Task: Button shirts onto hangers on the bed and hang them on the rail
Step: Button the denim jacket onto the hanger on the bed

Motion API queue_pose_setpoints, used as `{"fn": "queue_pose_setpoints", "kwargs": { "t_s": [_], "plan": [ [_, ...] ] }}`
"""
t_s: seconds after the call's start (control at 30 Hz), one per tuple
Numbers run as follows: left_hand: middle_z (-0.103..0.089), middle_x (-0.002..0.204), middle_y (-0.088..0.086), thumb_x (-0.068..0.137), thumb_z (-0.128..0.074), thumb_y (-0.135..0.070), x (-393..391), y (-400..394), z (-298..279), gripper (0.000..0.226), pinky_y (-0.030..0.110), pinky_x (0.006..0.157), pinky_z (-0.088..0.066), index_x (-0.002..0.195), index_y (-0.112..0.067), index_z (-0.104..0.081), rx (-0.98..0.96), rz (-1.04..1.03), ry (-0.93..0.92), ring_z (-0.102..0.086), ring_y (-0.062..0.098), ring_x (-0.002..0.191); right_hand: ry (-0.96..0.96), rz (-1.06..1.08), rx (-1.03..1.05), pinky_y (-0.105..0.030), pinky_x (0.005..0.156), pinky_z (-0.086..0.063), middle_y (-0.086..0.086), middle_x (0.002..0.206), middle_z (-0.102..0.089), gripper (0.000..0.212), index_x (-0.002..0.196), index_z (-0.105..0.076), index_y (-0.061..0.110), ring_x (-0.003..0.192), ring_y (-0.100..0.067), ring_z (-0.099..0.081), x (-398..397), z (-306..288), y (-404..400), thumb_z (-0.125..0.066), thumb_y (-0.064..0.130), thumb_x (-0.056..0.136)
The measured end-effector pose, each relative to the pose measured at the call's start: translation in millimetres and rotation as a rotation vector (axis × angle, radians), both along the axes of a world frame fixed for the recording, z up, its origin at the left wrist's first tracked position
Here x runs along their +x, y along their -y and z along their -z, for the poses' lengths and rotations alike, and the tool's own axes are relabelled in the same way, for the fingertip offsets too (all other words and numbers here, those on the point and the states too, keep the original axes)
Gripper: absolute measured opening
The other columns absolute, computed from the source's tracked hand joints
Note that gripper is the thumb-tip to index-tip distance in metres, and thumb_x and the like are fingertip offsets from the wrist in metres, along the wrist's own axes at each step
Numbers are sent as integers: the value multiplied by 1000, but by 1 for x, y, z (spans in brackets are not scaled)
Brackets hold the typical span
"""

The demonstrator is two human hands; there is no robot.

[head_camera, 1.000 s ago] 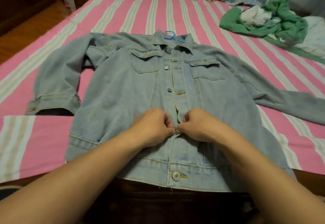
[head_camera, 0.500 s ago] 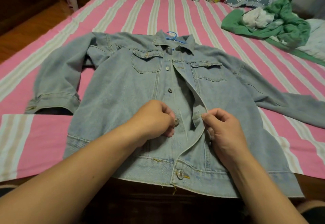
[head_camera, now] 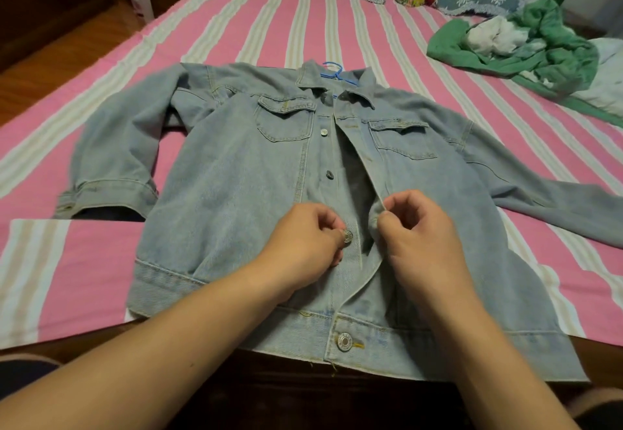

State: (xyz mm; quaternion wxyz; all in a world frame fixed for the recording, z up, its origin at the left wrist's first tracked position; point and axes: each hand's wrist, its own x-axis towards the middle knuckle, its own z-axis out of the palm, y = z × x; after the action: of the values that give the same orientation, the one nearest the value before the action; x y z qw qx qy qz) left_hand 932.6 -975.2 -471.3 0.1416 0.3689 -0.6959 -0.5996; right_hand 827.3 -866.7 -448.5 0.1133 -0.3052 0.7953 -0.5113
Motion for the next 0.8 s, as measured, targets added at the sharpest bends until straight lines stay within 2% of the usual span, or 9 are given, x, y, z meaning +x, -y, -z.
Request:
{"fn": "queue_pose_setpoints", "kwargs": {
  "t_s": [0.07,0.13,0.17,0.23,0.33,0.43,0.53,0.63,0.8],
  "plan": [
    [-66,62,10,94,-62,0,0,1,1,21,39,70,-60,76,-11,-65,55,-15,-36,-65,22,60,-131,-51,96,-13,58,-38,10,67,-62,18,78,-62,25,59,2,-53,8,0,9,-66,12,89],
    [-62,64,9,95,-61,3,0,3,1,23,34,68,-58,76,-9,-64,165,-12,-86,-62,18,59,-191,-98,201,-23,66,-45,11,73,-66,14,81,-66,29,70,-1,-59,15,9,15,-65,20,92],
    [-61,65,9,96,-60,4,1,5,1,25,30,67,-57,75,-8,-64,217,-3,-104,-61,16,58,-164,-98,209,-27,70,-47,12,75,-69,14,82,-69,29,74,-3,-62,16,12,16,-65,22,93],
    [-61,64,8,96,-60,6,3,8,1,28,25,63,-56,71,-8,-63,298,7,-132,-60,14,56,9,-91,142,-23,72,-48,15,77,-72,19,84,-73,29,76,1,-64,15,13,15,-61,23,98],
    [-64,69,10,95,-61,7,3,9,-1,22,22,61,-57,77,-4,-65,358,19,-155,-61,15,60,249,-177,96,-19,78,-48,16,83,-76,28,89,-75,31,81,4,-68,5,10,8,-58,10,99],
    [-65,72,11,95,-61,7,3,9,-3,15,23,62,-58,84,-1,-69,385,28,-164,-61,15,61,219,-219,181,-26,84,-54,11,88,-78,26,93,-76,29,88,-4,-72,-3,13,4,-68,4,91],
    [-65,68,8,94,-62,7,4,11,-3,14,20,58,-57,85,-1,-69,414,14,-162,-61,12,58,137,-180,180,-28,79,-54,6,83,-76,13,88,-75,23,81,-7,-70,-3,15,4,-76,10,86],
    [-65,66,7,94,-63,7,4,10,-3,17,19,56,-55,81,-2,-69,368,-1,-136,-61,11,56,79,-181,177,-25,74,-53,6,79,-74,12,85,-74,23,76,-7,-68,-2,17,4,-76,11,86],
    [-68,65,6,93,-66,3,3,7,-1,20,26,63,-56,75,-6,-68,266,-3,-100,-64,14,59,161,-199,162,-19,70,-50,5,73,-70,11,88,-76,20,68,-3,-62,0,17,1,-79,11,84]
  ]
}}
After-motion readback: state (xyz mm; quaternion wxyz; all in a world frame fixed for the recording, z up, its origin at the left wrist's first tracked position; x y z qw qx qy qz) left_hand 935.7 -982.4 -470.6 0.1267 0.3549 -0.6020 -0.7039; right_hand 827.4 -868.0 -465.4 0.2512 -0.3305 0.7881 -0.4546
